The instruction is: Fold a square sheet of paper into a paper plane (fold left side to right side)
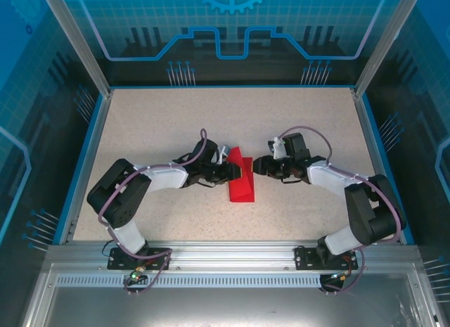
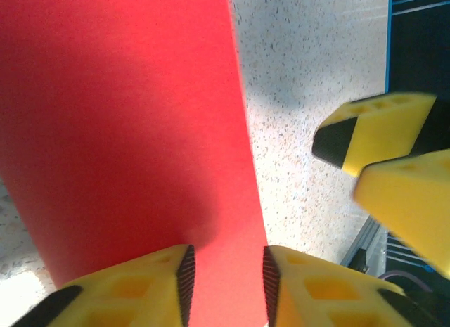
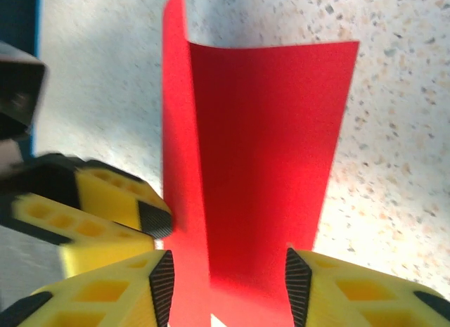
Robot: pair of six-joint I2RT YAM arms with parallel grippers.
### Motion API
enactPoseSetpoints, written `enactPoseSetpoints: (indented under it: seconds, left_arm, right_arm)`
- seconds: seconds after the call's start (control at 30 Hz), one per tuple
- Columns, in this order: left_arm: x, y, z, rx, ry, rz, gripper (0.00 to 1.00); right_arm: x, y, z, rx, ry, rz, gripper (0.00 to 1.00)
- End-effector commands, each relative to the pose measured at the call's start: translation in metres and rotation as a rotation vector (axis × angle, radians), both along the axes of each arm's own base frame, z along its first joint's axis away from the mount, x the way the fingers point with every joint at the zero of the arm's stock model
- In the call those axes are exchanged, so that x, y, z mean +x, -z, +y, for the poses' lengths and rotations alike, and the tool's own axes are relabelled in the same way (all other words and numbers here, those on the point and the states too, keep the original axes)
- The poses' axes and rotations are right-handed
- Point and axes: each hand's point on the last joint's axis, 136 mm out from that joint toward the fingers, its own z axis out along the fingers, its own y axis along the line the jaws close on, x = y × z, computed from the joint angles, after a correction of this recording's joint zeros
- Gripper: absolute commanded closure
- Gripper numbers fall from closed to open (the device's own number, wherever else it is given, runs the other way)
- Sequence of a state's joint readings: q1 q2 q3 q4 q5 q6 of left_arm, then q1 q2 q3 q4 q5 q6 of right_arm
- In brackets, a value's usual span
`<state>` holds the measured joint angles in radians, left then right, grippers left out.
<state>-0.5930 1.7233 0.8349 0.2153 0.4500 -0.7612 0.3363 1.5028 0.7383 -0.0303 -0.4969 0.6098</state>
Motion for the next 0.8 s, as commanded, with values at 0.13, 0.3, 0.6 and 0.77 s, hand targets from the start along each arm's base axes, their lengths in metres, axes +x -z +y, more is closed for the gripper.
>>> enactPoseSetpoints:
  seconds: [0.13, 0.3, 0.6, 0.77]
  left_arm:
    - [0.000, 0.000, -0.005, 0.011, 0.018, -0.011, 0.75]
    - [-0.001, 0.001, -0.004, 0.016, 0.017, -0.012, 0.75]
    - [-0.001, -0.004, -0.003, 0.022, 0.019, -0.023, 0.75]
    - [-0.002, -0.014, 0.008, 0.064, -0.006, -0.056, 0.68]
  right_arm:
    - [0.015, 0.003, 0.029, 0.151, -0.068, 0.056, 0.47]
    - [0.022, 0.012, 0.042, 0.180, -0.087, 0.091, 0.49]
    - [0.012, 0.023, 0.043, 0.157, -0.103, 0.107, 0.83]
    - [0.007, 0.034, 0.031, 0.059, -0.089, 0.116, 0.92]
